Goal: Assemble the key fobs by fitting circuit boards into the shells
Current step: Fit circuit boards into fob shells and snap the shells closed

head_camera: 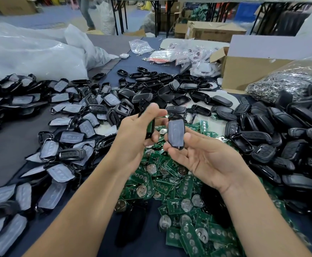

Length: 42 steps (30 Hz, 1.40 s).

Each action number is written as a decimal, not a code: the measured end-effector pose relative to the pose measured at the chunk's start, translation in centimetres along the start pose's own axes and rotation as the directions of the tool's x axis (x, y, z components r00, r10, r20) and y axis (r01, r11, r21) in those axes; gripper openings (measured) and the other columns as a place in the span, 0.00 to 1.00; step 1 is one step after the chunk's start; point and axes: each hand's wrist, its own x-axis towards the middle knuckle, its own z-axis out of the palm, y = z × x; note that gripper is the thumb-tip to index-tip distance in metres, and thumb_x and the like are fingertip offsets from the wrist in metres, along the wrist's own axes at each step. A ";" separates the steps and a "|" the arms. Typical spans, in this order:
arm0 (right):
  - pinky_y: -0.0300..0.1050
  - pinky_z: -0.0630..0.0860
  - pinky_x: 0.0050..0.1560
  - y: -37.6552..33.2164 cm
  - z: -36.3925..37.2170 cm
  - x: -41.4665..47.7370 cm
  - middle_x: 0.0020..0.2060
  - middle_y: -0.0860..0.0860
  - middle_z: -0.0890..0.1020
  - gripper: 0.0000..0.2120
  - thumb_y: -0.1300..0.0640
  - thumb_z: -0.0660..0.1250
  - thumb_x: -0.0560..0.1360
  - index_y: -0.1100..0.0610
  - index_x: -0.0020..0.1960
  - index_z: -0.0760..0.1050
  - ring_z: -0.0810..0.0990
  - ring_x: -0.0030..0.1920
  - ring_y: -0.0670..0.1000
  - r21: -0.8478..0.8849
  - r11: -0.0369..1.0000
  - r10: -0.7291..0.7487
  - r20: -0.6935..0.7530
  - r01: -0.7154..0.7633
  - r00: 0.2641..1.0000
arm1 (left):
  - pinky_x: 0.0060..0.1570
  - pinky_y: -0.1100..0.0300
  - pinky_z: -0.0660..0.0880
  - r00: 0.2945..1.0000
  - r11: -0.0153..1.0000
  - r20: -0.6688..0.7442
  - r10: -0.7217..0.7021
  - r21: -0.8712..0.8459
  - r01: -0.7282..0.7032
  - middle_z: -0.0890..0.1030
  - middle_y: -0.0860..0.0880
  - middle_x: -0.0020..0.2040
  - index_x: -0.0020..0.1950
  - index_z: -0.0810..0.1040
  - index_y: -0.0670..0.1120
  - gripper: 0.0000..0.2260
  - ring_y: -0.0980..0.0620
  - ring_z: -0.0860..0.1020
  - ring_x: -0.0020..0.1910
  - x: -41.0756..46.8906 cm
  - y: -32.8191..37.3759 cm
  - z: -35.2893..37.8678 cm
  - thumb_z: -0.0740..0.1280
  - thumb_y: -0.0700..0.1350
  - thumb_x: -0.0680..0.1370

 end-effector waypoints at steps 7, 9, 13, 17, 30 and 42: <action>0.49 0.85 0.47 0.0 -0.1 0.3 0.51 0.64 0.85 0.26 0.67 0.75 0.66 0.68 0.64 0.80 0.86 0.49 0.61 0.103 0.988 -0.108 -0.079 0.116 0.991 | 0.26 0.64 0.70 0.995 0.986 -0.094 0.022 0.169 -0.006 0.82 0.47 0.32 0.47 0.85 0.47 0.15 0.53 0.75 0.28 -0.3 -0.3 0.4 0.59 0.43 0.83; 0.51 0.85 0.49 -0.1 -0.3 0.3 0.50 0.63 0.85 0.23 0.66 0.76 0.64 0.67 0.59 0.82 0.86 0.50 0.61 0.130 0.978 -0.152 -0.097 0.164 0.984 | 0.36 0.64 0.74 0.994 0.974 -0.099 0.050 0.224 -0.027 0.84 0.48 0.34 0.45 0.86 0.49 0.14 0.57 0.78 0.32 -0.3 -0.3 0.6 0.61 0.42 0.83; 0.52 0.84 0.54 0.0 -0.5 0.5 0.50 0.61 0.85 0.17 0.66 0.77 0.64 0.63 0.53 0.87 0.86 0.51 0.58 0.115 0.971 -0.193 -0.127 0.208 0.973 | 0.59 0.54 0.74 0.994 0.970 -0.085 0.071 0.239 -0.049 0.88 0.55 0.47 0.48 0.88 0.55 0.13 0.63 0.82 0.49 -0.3 -0.1 0.9 0.65 0.42 0.82; 0.49 0.83 0.55 0.2 -0.4 0.7 0.50 0.56 0.85 0.15 0.66 0.74 0.67 0.58 0.53 0.87 0.86 0.51 0.53 -0.033 0.967 -0.253 -0.203 0.252 0.946 | 0.66 0.44 0.78 0.998 0.977 -0.016 0.059 0.207 -0.055 0.88 0.53 0.55 0.53 0.89 0.54 0.11 0.50 0.83 0.60 -0.3 0.0 0.5 0.68 0.42 0.82; 0.49 0.85 0.46 2.4 1.2 1.3 0.38 0.41 0.86 0.15 0.56 0.77 0.63 0.42 0.48 0.86 0.86 0.39 0.46 -0.867 0.475 -0.646 -0.227 0.151 0.728 | 0.39 0.57 0.84 0.986 0.953 -0.112 0.120 0.292 -0.083 0.89 0.49 0.41 0.44 0.90 0.53 0.06 0.50 0.88 0.41 0.0 -0.6 0.6 0.80 0.41 0.74; 0.27 0.77 0.47 2.3 1.4 0.9 0.44 0.37 0.86 0.17 0.54 0.79 0.69 0.42 0.57 0.86 0.83 0.48 0.35 -0.960 0.277 -0.722 -0.186 0.031 0.666 | 0.48 0.54 0.84 0.989 0.993 0.131 -0.071 0.098 0.058 0.88 0.42 0.53 0.60 0.86 0.44 0.11 0.43 0.87 0.54 0.1 -0.4 0.2 0.67 0.36 0.82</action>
